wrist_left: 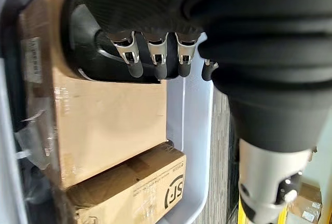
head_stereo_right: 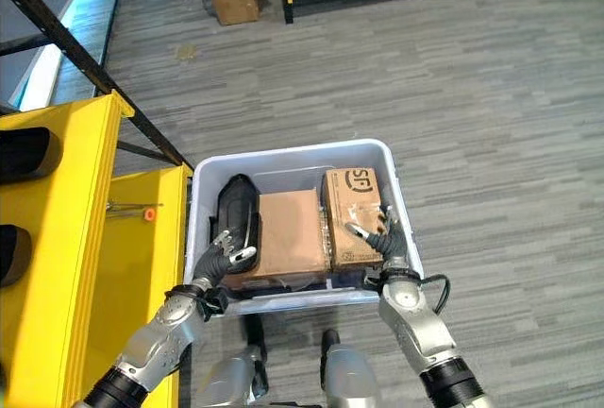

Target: Move parts from the plastic box to the shelf.

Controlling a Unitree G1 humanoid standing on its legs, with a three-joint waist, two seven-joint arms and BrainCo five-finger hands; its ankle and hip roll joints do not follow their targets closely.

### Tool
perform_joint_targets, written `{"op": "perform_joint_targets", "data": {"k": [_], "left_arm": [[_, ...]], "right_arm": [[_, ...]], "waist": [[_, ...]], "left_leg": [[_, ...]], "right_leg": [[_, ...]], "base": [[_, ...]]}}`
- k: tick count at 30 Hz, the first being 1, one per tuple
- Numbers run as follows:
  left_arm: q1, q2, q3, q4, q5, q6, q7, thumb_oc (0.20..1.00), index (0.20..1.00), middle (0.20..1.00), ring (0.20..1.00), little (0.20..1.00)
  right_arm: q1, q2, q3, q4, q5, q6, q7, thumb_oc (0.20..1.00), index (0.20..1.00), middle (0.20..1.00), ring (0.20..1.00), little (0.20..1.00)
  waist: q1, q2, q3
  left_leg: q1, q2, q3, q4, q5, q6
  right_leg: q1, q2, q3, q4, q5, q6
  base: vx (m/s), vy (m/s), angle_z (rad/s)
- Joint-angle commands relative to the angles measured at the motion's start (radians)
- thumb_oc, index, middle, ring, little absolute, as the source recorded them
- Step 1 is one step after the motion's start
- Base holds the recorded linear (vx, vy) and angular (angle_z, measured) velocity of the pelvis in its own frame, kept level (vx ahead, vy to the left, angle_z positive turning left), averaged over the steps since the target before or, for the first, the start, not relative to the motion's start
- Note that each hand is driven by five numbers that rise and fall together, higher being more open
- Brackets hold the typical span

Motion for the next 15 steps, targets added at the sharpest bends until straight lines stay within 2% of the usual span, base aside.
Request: {"op": "perform_joint_targets", "data": {"k": [1,4,6,10,12,13,14,15], "left_arm": [[-0.024,-0.008,0.015,-0.039,-0.018,-0.076,0.048,1.0,1.0,1.0,1.0,1.0],[-0.092,-0.016,0.03,0.002,-0.017,-0.131,0.244,1.0,1.0,1.0,1.0,1.0],[-0.121,-0.029,0.05,0.034,-0.013,-0.141,0.301,1.0,1.0,1.0,1.0,1.0],[-0.228,-0.053,0.075,0.093,0.093,-0.122,0.449,1.0,1.0,1.0,1.0,1.0],[-0.247,-0.056,0.077,0.108,0.102,-0.115,0.461,1.0,1.0,1.0,1.0,1.0],[-0.293,-0.07,0.08,0.143,0.145,-0.098,0.55,1.0,1.0,1.0,1.0,1.0],[-0.302,-0.074,0.081,0.149,0.149,-0.096,0.592,1.0,1.0,1.0,1.0,1.0],[-0.346,-0.089,0.1,0.212,0.143,-0.135,0.693,1.0,1.0,1.0,1.0,1.0]], "right_arm": [[0.005,-0.009,-0.036,-0.095,-0.081,-0.114,0.014,1.0,1.0,1.0,1.0,1.0],[0.003,-0.045,-0.046,-0.142,-0.111,-0.151,0.024,1.0,1.0,1.0,1.0,1.0],[-0.002,-0.051,-0.045,-0.155,-0.116,-0.152,0.021,1.0,1.0,1.0,1.0,1.0],[-0.048,-0.056,-0.041,-0.157,-0.15,-0.16,-0.027,1.0,1.0,1.0,1.0,1.0],[-0.057,-0.055,-0.04,-0.154,-0.156,-0.158,-0.038,1.0,1.0,1.0,1.0,1.0],[-0.081,-0.054,-0.038,-0.147,-0.17,-0.15,-0.075,1.0,1.0,1.0,1.0,1.0],[-0.086,-0.053,-0.038,-0.145,-0.172,-0.142,-0.077,1.0,1.0,1.0,1.0,1.0],[-0.107,-0.054,-0.031,-0.139,-0.178,-0.141,-0.088,1.0,1.0,1.0,1.0,1.0]], "waist": [[-0.016,-0.037,-0.017],[-0.046,-0.033,0.017],[-0.053,-0.035,0.029],[-0.057,-0.047,0.076],[-0.059,-0.049,0.083],[-0.066,-0.057,0.102],[-0.067,-0.058,0.105],[-0.072,-0.066,0.123]], "left_leg": [[-0.08,-0.012,-0.024,0.08,-0.073,-0.009],[-0.109,-0.011,-0.014,0.094,-0.079,-0.008],[-0.121,-0.016,-0.015,0.099,-0.084,-0.006],[-0.19,-0.024,-0.031,0.132,-0.092,-0.002],[-0.201,-0.026,-0.033,0.137,-0.093,-0.001],[-0.223,-0.033,-0.037,0.147,-0.093,0.001],[-0.229,-0.035,-0.039,0.149,-0.094,0.002],[-0.252,-0.037,-0.04,0.162,-0.095,0.003]], "right_leg": [[0.012,-0.025,-0.087,-0.042,0.042,0.007],[-0.046,-0.02,-0.062,-0.005,0.027,0.009],[-0.07,-0.018,-0.056,0.01,0.021,0.011],[-0.169,-0.014,-0.049,0.072,0.013,0.011],[-0.184,-0.013,-0.047,0.08,0.012,0.011],[-0.217,-0.012,-0.041,0.102,0.008,0.011],[-0.224,-0.012,-0.04,0.107,0.008,0.011],[-0.253,-0.01,-0.038,0.122,0.007,0.011]], "base": [[0.01,0.074,-0.03],[-0.03,0.081,-0.2],[-0.04,0.047,-0.23],[-0.11,0.019,-0.08],[-0.08,0.016,-0.01],[-0.08,0.03,-0.01],[-0.12,0.038,-0.01],[-0.06,0.017,-0.03]]}}
